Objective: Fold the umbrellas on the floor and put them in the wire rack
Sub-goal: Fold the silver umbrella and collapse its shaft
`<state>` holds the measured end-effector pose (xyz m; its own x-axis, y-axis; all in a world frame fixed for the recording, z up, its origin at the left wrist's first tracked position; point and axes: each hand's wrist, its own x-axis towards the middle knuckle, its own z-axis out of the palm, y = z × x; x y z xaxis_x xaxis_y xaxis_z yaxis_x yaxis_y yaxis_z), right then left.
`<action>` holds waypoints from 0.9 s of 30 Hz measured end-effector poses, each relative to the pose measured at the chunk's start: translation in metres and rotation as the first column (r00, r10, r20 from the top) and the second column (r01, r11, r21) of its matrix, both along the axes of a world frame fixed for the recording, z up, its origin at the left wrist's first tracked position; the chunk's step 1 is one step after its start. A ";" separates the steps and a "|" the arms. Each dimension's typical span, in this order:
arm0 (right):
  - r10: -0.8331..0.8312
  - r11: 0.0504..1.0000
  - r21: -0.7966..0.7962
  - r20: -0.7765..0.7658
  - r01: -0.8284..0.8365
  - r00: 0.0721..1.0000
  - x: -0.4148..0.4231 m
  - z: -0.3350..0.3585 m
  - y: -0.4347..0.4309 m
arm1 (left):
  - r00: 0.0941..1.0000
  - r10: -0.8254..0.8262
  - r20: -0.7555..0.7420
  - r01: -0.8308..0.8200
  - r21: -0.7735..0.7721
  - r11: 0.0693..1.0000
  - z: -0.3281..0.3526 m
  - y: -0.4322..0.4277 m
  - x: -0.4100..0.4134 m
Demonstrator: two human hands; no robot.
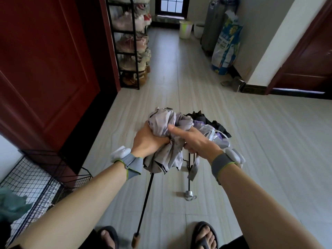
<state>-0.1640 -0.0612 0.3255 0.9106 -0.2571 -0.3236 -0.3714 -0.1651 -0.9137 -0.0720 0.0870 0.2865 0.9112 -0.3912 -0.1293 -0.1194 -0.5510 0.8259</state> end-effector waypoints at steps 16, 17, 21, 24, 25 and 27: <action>-0.416 0.895 0.252 0.167 0.369 0.894 0.001 -0.004 -0.008 | 0.946 -0.235 0.222 0.229 0.052 0.972 0.022 0.015 0.011; -0.400 0.895 0.282 0.160 0.347 0.902 0.004 -0.004 -0.007 | 0.954 -0.272 0.125 0.280 -0.057 0.958 0.024 0.016 0.012; -0.357 0.888 0.370 0.183 0.273 0.916 0.012 0.001 0.001 | 0.789 -0.603 0.113 0.609 -0.271 0.746 0.034 0.005 -0.005; -0.335 0.898 0.363 0.194 0.250 0.922 0.009 0.006 0.007 | 0.840 -0.539 0.064 0.535 -0.266 0.802 0.022 0.002 -0.009; -0.315 0.910 0.343 0.206 0.233 0.926 0.008 0.007 0.005 | 0.875 -0.481 0.056 0.480 -0.226 0.848 0.017 0.000 -0.009; -0.272 0.936 0.286 0.217 0.205 0.937 0.008 0.006 0.004 | 0.941 -0.333 0.061 0.338 -0.092 0.937 0.011 0.001 -0.008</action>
<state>-0.1559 -0.0576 0.3311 0.8918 -0.4160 -0.1778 -0.1253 0.1505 -0.9806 -0.0802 0.0880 0.2971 0.7287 -0.6838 -0.0369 -0.3204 -0.3880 0.8642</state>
